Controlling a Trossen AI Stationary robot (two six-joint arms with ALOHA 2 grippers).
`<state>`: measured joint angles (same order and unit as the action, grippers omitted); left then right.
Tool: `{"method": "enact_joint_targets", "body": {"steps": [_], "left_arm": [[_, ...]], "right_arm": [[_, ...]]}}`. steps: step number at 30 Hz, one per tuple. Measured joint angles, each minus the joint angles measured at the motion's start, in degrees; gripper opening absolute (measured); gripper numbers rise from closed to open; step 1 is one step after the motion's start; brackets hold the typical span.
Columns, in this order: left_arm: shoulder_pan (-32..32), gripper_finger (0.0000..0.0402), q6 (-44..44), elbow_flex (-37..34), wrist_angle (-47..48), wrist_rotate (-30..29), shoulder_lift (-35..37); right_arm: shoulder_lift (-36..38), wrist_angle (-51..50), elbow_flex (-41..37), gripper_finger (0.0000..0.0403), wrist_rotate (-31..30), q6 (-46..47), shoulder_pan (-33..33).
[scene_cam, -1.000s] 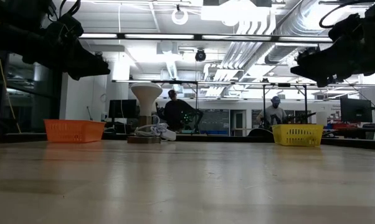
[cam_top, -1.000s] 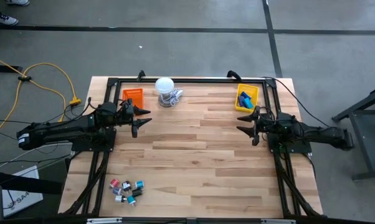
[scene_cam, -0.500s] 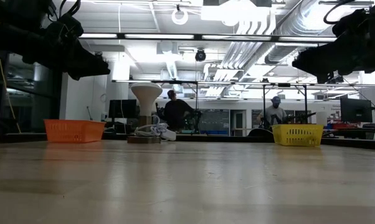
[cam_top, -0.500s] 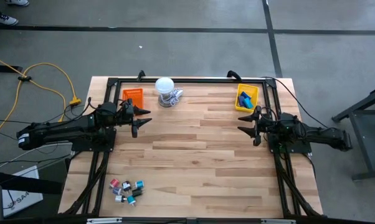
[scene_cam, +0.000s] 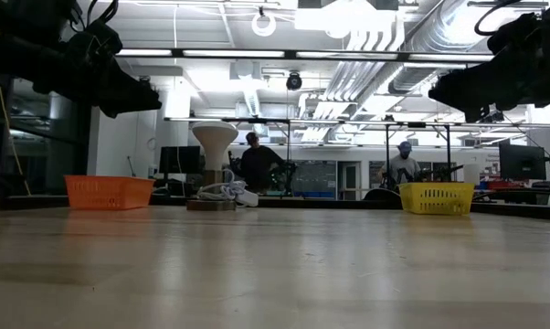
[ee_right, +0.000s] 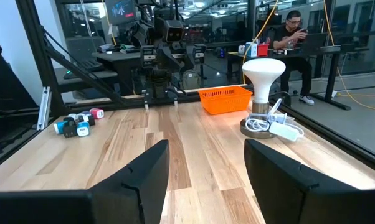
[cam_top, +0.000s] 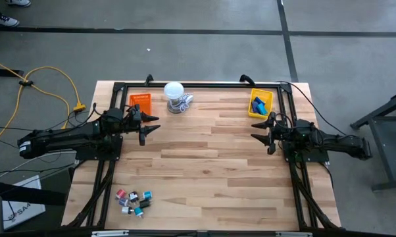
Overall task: Pick & Place Office items
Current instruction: Put the top light blue charger adapter into the orange basket
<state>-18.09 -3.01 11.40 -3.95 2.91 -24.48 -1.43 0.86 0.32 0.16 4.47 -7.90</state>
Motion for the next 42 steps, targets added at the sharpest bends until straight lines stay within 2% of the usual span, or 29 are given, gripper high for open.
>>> {"method": "enact_joint_targets", "body": {"steps": [42], "left_arm": [[0.0, 0.0167, -1.26, 0.0, 0.0, -0.04, 0.01]], "right_arm": [[0.0, 0.17, 0.0, 0.0195, 0.0, 0.02, 0.02]]}}
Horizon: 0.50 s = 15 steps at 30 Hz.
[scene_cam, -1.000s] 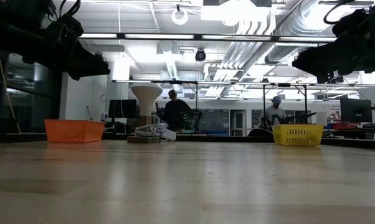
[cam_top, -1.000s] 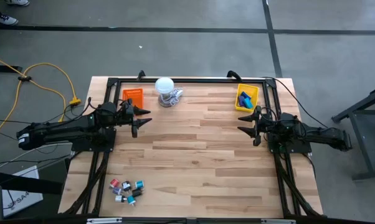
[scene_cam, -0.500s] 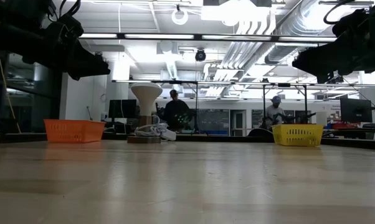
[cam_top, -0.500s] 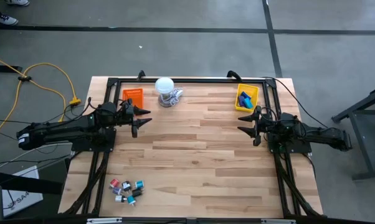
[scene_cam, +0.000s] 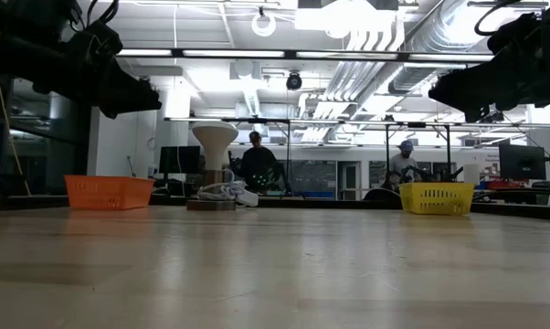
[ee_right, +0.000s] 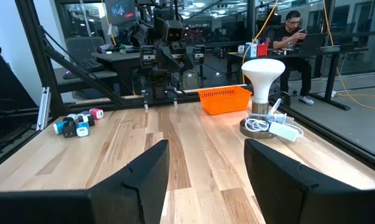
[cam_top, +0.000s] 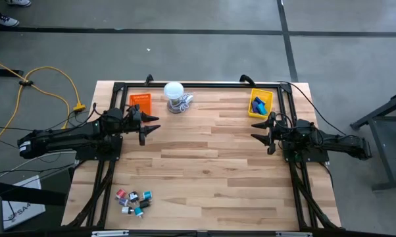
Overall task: Pick & Place Office items
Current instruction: Put the top light blue charger adapter into the orange basket
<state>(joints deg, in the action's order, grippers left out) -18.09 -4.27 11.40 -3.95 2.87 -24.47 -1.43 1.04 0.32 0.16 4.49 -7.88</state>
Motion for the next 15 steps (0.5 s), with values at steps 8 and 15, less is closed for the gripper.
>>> {"method": "enact_joint_targets", "body": {"steps": [8, 15], "left_arm": [[0.0, 0.0167, -2.89, 0.35, -0.07, -0.04, -0.02], [0.0, 0.0167, -2.2, 4.84, 3.13, -0.11, -0.77]], "right_arm": [[0.0, 0.0, 0.0, 0.0195, 0.0, -0.01, -0.01], [-0.02, 0.0, 0.0, 0.0195, -0.01, 0.0, 0.0]]}}
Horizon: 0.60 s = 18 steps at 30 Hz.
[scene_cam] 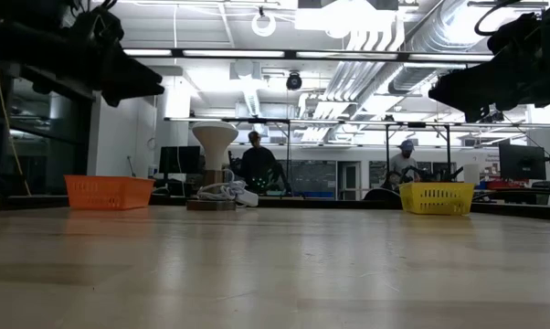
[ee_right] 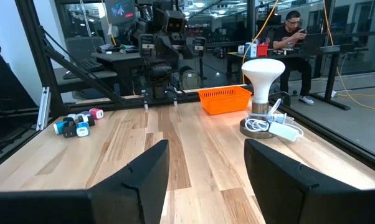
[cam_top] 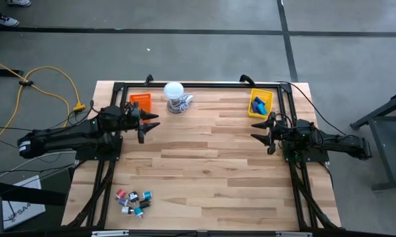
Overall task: Pick & Place Office items
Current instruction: Put the top light blue charger adapter into the orange basket
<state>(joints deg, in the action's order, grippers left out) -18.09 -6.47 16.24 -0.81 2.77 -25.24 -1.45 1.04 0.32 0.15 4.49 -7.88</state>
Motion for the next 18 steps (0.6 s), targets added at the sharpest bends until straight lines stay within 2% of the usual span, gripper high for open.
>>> {"method": "enact_joint_targets", "body": {"steps": [4, 11, 18], "left_arm": [[0.0, 0.0167, 0.51, 6.13, 9.05, -0.05, -1.92], [1.19, 0.0167, 2.43, 15.67, 18.17, -0.4, -7.48], [8.58, 0.0167, 4.95, 23.05, 24.26, -7.89, -13.43]], "right_arm": [[0.0, 0.0, 0.0, 0.0195, -0.01, 0.0, 0.0], [0.0, 0.0, 0.01, 0.0195, 0.01, -0.01, 0.0], [0.0, 0.01, 0.01, 0.0195, 0.01, -0.01, 0.0]]}}
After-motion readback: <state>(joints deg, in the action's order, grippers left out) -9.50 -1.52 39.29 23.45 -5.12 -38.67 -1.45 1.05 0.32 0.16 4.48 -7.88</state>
